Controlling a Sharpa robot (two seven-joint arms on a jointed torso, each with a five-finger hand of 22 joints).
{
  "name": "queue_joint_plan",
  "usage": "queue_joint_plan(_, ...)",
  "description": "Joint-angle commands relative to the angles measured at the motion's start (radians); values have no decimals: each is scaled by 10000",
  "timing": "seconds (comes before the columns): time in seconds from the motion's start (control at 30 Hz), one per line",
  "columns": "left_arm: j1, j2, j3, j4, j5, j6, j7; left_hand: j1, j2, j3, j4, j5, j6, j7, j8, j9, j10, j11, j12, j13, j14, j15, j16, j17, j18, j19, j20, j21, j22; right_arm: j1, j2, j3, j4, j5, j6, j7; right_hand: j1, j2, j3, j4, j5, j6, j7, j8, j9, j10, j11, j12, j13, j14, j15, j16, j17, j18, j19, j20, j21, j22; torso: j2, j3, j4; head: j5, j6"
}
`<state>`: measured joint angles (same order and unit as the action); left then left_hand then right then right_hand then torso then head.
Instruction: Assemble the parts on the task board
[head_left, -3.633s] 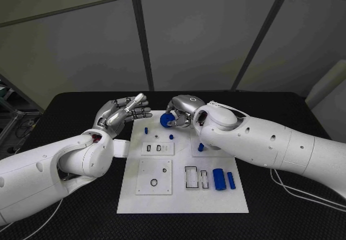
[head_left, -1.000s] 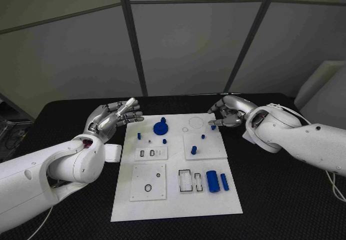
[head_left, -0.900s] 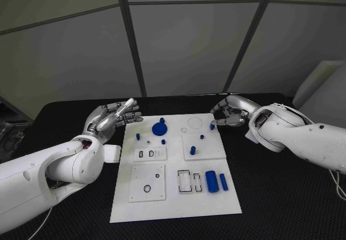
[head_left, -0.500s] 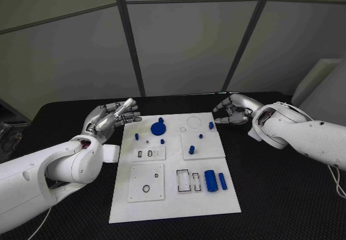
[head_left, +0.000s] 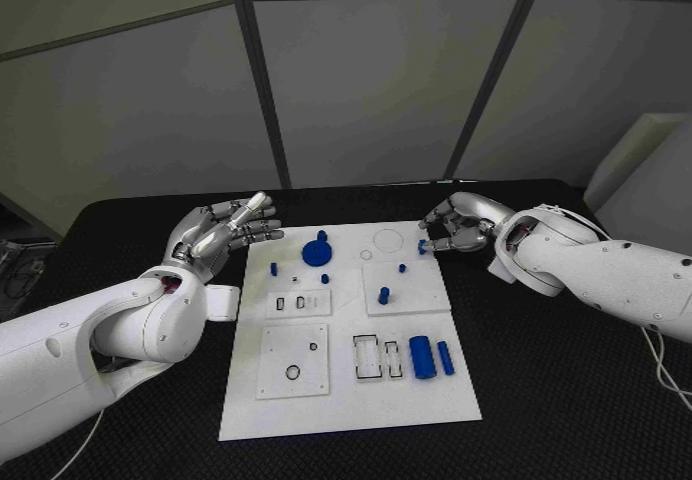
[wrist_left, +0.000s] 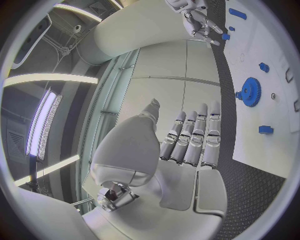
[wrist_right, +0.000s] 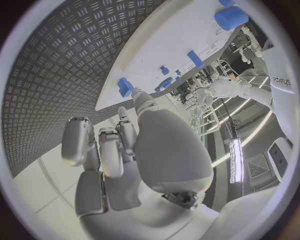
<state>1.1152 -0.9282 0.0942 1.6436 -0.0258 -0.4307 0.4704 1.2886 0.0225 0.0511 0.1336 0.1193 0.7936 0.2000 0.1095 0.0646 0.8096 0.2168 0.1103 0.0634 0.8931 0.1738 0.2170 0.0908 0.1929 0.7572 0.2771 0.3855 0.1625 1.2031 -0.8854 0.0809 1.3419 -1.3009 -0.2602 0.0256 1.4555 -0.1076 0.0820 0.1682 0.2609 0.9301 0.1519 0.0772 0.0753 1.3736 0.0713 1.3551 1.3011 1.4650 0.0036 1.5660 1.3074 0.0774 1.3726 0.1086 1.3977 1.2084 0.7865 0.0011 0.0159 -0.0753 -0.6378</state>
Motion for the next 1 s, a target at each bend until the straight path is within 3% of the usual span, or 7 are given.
queue_joint_plan(0.03,15,-7,9,5,-93,129,53,120,8,-15,-52,-47,63,508,-35,7,-4,11,-51,4,-20,7,-61,-12,-141,-51,1,-36,-9,-7,26,6,-28,-117,340,65,94,24,19,-63,47,93,6,8,23,38,-40,45,22,1040,-80,19,2557,-59,-8,-49,-36,24,-14,2,-12,20,-26)
queue_joint_plan(0.73,14,8,9,-34,-94,124,56,130,13,-17,-64,-46,57,506,-40,6,5,9,-52,4,-15,6,-62,-11,-139,-56,1,-37,-11,-129,232,4,-230,-216,503,-36,71,154,8,-60,122,424,50,121,70,113,-5,120,113,1054,-53,42,2618,-74,39,-30,1,104,-9,7,-18,75,-90)
queue_joint_plan(1.0,14,8,9,-42,-94,109,57,130,13,-17,-64,-46,57,506,-40,6,5,9,-52,4,-15,6,-62,-11,-139,-56,1,-37,-11,-142,264,4,-272,-253,471,-56,72,308,51,-58,154,807,13,281,124,162,-32,169,173,1058,-64,48,2633,-79,62,-29,21,145,-15,5,-17,79,-103)
